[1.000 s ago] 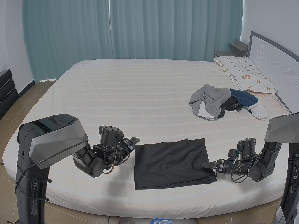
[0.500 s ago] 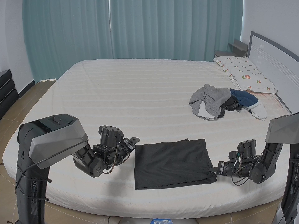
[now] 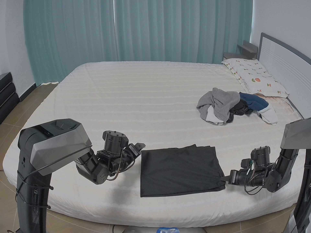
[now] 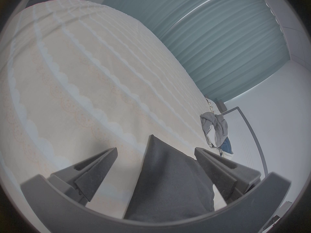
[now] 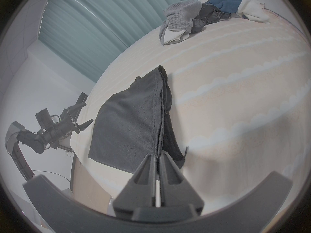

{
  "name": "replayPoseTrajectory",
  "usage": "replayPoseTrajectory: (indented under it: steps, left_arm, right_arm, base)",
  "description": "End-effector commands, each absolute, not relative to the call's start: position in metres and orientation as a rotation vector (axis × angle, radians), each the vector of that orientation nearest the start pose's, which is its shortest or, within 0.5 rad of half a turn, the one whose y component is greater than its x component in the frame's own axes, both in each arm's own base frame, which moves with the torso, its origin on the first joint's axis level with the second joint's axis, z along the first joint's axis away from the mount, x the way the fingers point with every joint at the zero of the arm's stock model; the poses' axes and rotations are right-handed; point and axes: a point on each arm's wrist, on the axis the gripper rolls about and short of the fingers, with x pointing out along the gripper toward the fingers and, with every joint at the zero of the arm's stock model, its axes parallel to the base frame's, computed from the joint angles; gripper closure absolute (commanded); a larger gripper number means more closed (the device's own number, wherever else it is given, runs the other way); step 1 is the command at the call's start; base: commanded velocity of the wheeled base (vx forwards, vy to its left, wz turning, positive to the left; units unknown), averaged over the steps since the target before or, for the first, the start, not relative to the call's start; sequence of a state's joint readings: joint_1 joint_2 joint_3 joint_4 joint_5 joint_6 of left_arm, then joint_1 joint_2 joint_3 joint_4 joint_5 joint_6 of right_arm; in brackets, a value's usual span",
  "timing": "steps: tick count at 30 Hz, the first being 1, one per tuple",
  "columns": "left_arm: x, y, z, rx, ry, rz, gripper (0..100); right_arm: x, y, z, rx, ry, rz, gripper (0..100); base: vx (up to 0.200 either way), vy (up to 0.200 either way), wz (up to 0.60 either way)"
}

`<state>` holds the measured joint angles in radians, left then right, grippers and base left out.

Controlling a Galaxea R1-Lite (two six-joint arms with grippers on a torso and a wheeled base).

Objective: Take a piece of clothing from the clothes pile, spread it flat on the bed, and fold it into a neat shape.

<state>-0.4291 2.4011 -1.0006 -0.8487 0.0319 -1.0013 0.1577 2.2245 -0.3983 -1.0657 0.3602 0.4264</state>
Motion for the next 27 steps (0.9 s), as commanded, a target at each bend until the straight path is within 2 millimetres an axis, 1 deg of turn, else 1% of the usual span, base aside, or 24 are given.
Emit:
replayPoseTrajectory:
  steps: [1, 2, 5, 7, 10, 12, 13, 17, 19, 20, 21, 23, 27]
  left_arm:
    - [0.376, -0.171, -0.01, -0.837, 0.679, -0.083, 0]
    - [0.376, -0.171, -0.01, -0.837, 0.679, -0.083, 0]
    - [0.376, -0.171, -0.01, -0.837, 0.679, -0.083, 0]
    - [0.376, -0.171, -0.01, -0.838, 0.678, -0.084, 0]
    - [0.375, -0.171, -0.011, -0.838, 0.682, -0.081, 0]
    - [0.374, -0.171, -0.011, -0.836, 0.683, -0.081, 0]
    - [0.374, -0.171, -0.011, -0.836, 0.683, -0.081, 0]
    - [0.374, -0.171, -0.011, -0.836, 0.683, -0.081, 0]
    - [0.374, -0.171, -0.011, -0.838, 0.682, -0.081, 0]
    - [0.374, -0.171, -0.011, -0.836, 0.681, -0.08, 0]
    - [0.374, -0.171, -0.011, -0.836, 0.681, -0.08, 0]
    - [0.374, -0.171, -0.011, -0.836, 0.682, -0.081, 0]
    - [0.374, -0.171, -0.012, -0.835, 0.683, -0.081, 0]
  right_arm:
    - [0.279, 0.05, -0.023, 0.455, 0.872, 0.321, 100]
    - [0.279, 0.05, -0.025, 0.45, 0.877, 0.322, 0]
    - [0.284, 0.05, -0.028, 0.453, 0.863, 0.32, 0]
    - [0.291, 0.046, -0.021, 0.461, 0.82, 0.316, 0]
    - [0.308, 0.047, -0.005, 0.517, 0.753, 0.309, 0]
    - [0.326, 0.051, 0.002, 0.599, 0.708, 0.285, 0]
    - [0.332, 0.053, 0.003, 0.619, 0.696, 0.279, 0]
    - [0.363, 0.066, -0.008, 0.649, 0.726, 0.257, 0]
    - [0.375, 0.07, -0.01, 0.644, 0.714, 0.24, 0]
    - [0.385, 0.077, -0.015, 0.636, 0.708, 0.232, 0]
    - [0.389, 0.079, -0.017, 0.632, 0.709, 0.228, 0]
    - [0.403, 0.09, -0.025, 0.622, 0.716, 0.228, 0]
    - [0.409, 0.092, -0.025, 0.621, 0.699, 0.234, 0]
  base:
    - [0.0, 0.0, 0.0]
    - [0.0, 0.0, 0.0]
    - [0.0, 0.0, 0.0]
    - [0.0, 0.0, 0.0]
    - [0.0, 0.0, 0.0]
    - [0.0, 0.0, 0.0]
    - [0.0, 0.0, 0.0]
    - [0.0, 0.0, 0.0]
    - [0.0, 0.0, 0.0]
    - [0.0, 0.0, 0.0]
    - [0.0, 0.0, 0.0]
    - [0.0, 0.0, 0.0]
    - [0.0, 0.0, 0.0]
